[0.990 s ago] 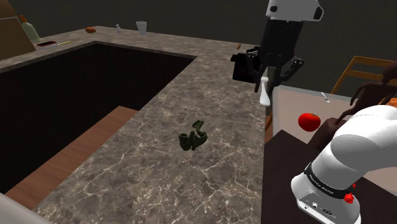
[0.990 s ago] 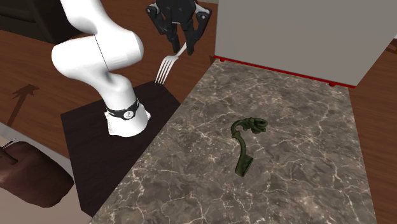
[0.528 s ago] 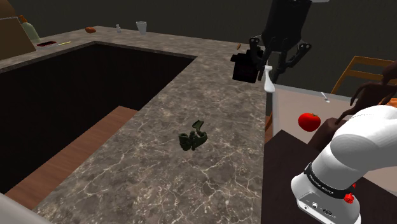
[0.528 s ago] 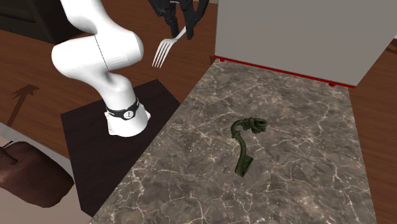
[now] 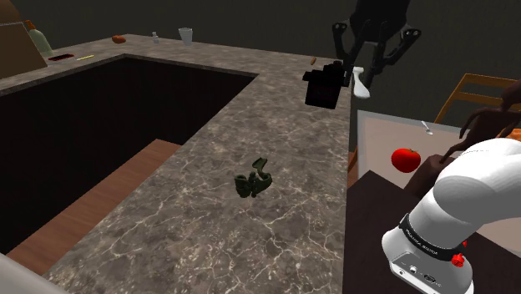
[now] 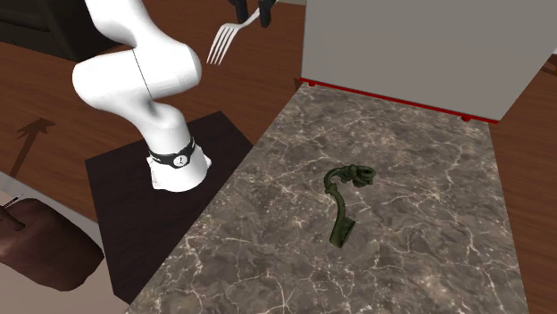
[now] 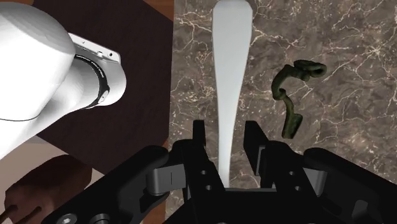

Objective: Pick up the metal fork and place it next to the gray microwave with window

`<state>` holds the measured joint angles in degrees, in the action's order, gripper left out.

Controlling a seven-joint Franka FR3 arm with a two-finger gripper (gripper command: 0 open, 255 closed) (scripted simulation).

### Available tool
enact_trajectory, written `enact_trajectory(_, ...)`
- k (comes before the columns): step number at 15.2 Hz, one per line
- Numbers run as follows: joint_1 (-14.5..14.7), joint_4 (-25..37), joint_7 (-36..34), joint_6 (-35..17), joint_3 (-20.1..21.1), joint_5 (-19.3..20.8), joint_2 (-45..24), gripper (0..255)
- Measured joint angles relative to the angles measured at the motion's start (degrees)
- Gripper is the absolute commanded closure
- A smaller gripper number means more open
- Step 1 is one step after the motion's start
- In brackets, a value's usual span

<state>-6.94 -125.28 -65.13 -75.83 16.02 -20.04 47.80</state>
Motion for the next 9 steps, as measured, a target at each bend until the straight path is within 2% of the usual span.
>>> enact_trajectory(9, -0.4, 9.3, -1.3, 5.8, -1.0, 0.9, -3.5, 255)
